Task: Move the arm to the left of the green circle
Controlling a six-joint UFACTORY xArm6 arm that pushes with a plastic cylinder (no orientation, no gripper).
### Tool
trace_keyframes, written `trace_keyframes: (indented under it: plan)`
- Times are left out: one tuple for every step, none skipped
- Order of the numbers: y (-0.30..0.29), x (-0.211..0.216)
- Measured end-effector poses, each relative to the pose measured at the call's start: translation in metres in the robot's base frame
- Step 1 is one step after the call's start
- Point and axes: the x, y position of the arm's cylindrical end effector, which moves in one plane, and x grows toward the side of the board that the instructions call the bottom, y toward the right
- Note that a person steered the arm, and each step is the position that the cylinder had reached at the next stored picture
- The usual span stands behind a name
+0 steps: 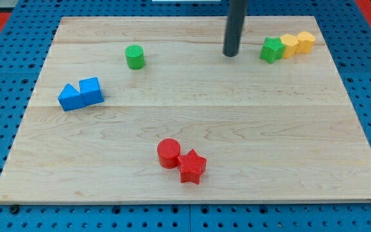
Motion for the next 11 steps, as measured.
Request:
trace_keyframes:
  plan:
    - [-0.043,-0.013]
    - [-0.081,-0.025]
    - [-0.122,-0.033]
    - [-0.161,-0.039]
    - [-0.199,-0.039]
    - [-0.233,-0.039]
    - [-0.228,0.005]
    - [-0.217,0.024]
    - [-0.217,0.019]
    - [-0.213,0.011]
    - [-0.167,0.012]
